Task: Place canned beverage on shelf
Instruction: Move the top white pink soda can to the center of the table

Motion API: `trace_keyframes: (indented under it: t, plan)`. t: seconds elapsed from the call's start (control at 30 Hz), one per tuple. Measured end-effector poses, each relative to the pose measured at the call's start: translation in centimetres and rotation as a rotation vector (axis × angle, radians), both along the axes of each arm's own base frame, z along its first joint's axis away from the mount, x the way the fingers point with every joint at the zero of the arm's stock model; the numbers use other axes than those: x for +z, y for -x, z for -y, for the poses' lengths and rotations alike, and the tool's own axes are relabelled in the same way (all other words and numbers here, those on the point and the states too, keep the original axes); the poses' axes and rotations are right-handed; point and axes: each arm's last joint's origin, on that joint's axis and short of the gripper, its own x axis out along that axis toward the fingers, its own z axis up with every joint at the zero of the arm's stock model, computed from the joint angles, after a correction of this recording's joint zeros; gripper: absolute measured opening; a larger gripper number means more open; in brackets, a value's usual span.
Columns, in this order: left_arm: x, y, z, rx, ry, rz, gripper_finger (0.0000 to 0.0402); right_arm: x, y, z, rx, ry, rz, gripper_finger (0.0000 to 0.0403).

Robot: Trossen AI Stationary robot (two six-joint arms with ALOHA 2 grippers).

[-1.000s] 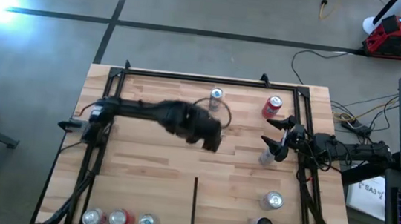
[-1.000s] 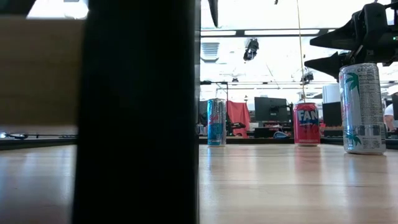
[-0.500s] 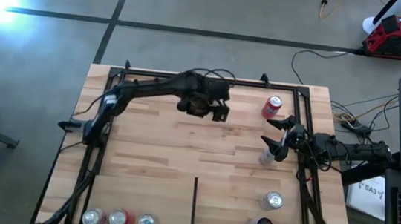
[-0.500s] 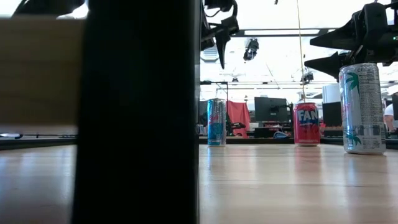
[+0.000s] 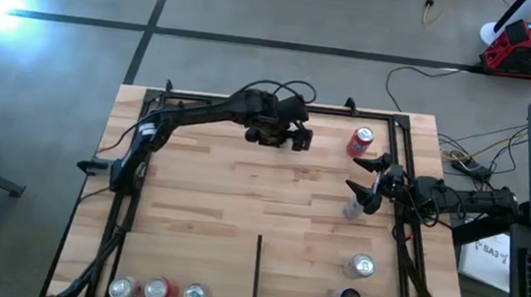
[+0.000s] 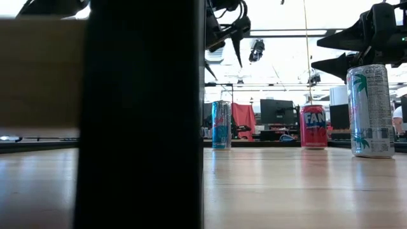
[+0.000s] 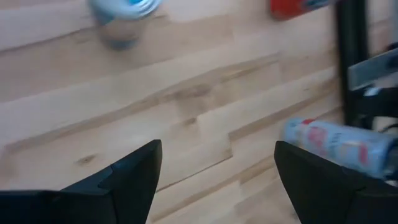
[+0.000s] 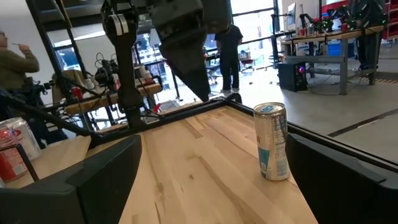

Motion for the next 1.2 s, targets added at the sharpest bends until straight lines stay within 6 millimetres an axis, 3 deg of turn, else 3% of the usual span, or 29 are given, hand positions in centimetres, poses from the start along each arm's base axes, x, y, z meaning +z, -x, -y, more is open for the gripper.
trace_keyframes:
  t: [0.37,0.63,0.8,0.9,1.03,1.2]
  plan:
    - [1.2,-0.6,-0.2,-0.327,-0.196,0.095,0.0294,0.0,0.0,0.0,0.0,0.0,0.0,0.0382]
    - [4.7,1.6,0.6,-0.401,-0.38,0.077,0.0294,0.0,0.0,0.0,0.0,0.0,0.0,0.0382]
    - [8.2,6.2,2.9,-0.356,-0.554,-0.047,0.0294,0.0,0.0,0.0,0.0,0.0,0.0,0.0382]
    - [8.9,9.9,4.9,-0.276,-0.656,-0.102,0.0294,0.0,0.0,0.0,0.0,0.0,0.0,0.0382]
    - [7.4,15.5,7.2,-0.161,-0.737,-0.079,0.0295,0.0,0.0,0.0,0.0,-0.001,0.0,0.0382]
    - [4.0,21.6,8.7,-0.046,-0.866,0.113,0.0295,0.0,0.0,0.0,0.0,0.0,0.0,0.0382]
